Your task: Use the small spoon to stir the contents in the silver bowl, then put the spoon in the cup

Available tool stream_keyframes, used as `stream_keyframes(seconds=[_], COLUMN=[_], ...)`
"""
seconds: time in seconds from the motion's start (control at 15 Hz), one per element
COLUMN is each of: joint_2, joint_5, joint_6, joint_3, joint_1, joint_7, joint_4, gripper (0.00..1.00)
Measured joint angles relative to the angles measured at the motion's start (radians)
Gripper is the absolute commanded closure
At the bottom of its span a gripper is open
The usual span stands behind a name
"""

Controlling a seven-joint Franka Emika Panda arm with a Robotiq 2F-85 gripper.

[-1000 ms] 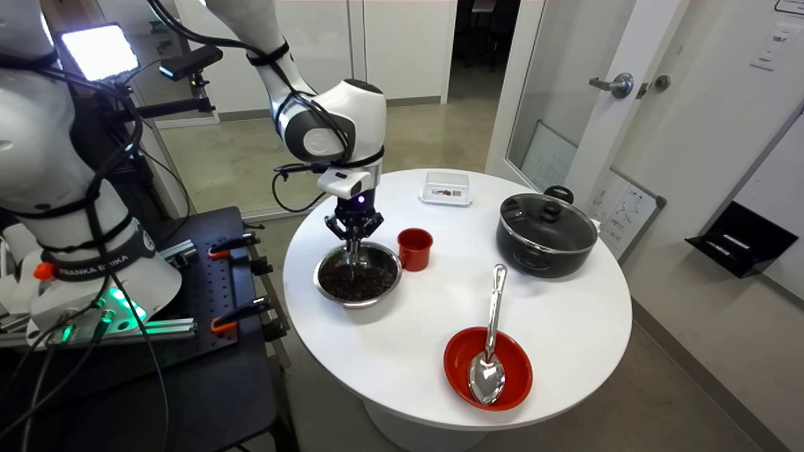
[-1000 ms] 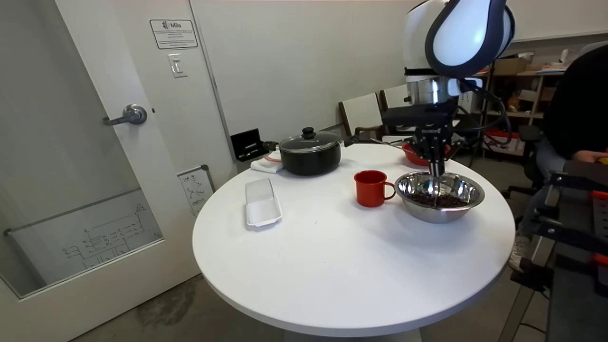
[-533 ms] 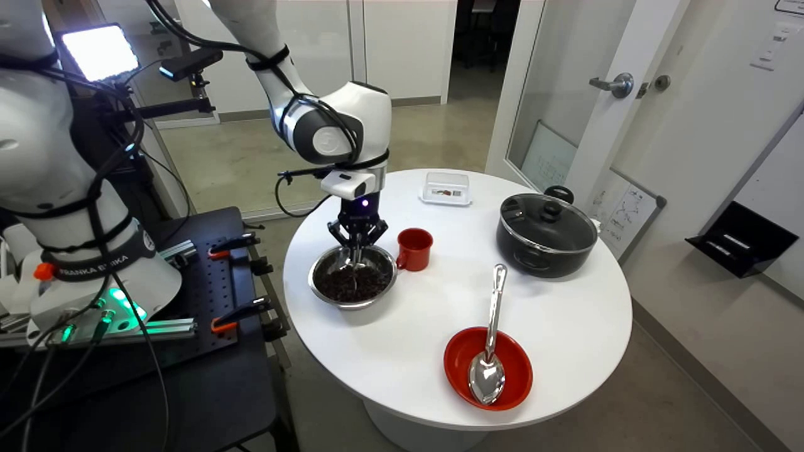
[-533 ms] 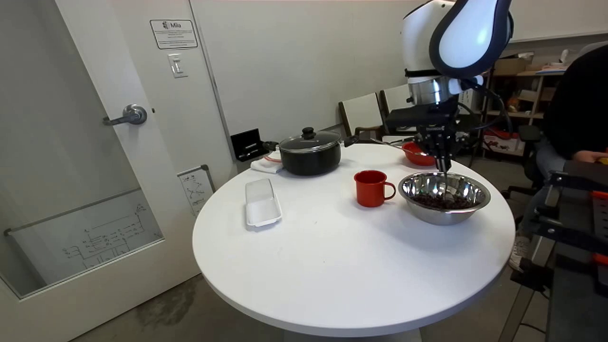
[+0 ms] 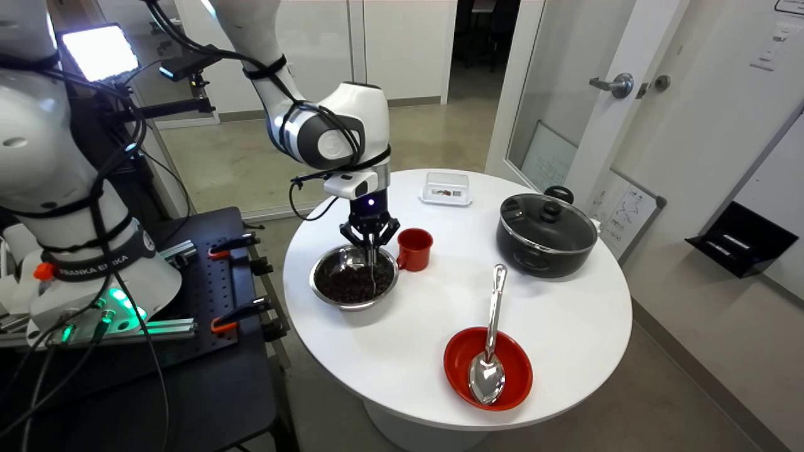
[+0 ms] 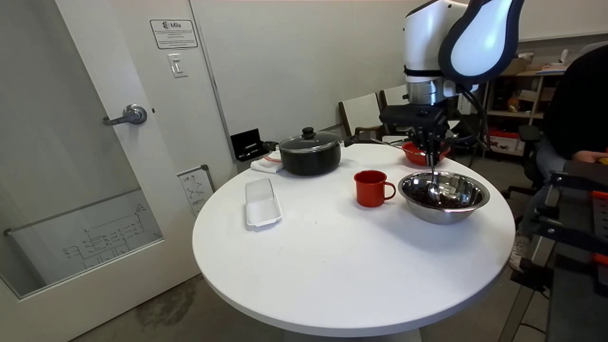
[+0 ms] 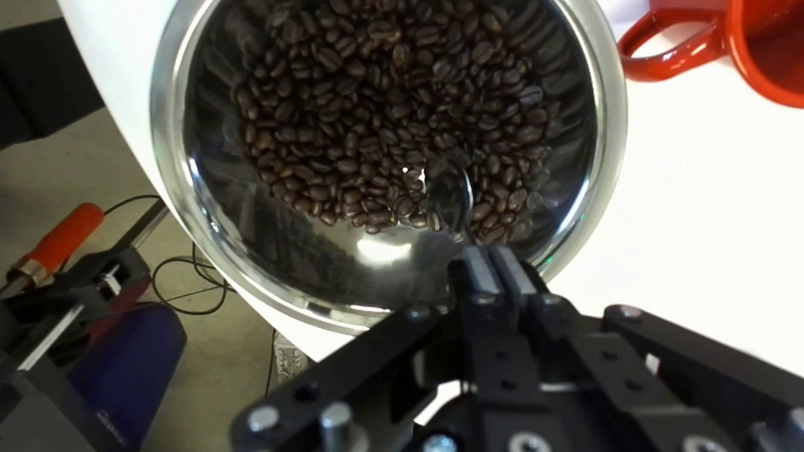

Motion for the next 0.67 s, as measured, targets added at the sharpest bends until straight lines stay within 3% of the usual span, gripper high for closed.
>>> stream_keyframes(seconds=[0.33, 0.67], joint_2=[-0.008, -0.006], joint_5=[0.09, 0.157], joint_6=[0.021, 0.146], joint_3=[0.055, 0.066], joint_1=[-0.031, -0.032], joint_7=[-0.047, -0.058], joint_4=[-0.006, -0.029], gripper=[0.99, 0.99])
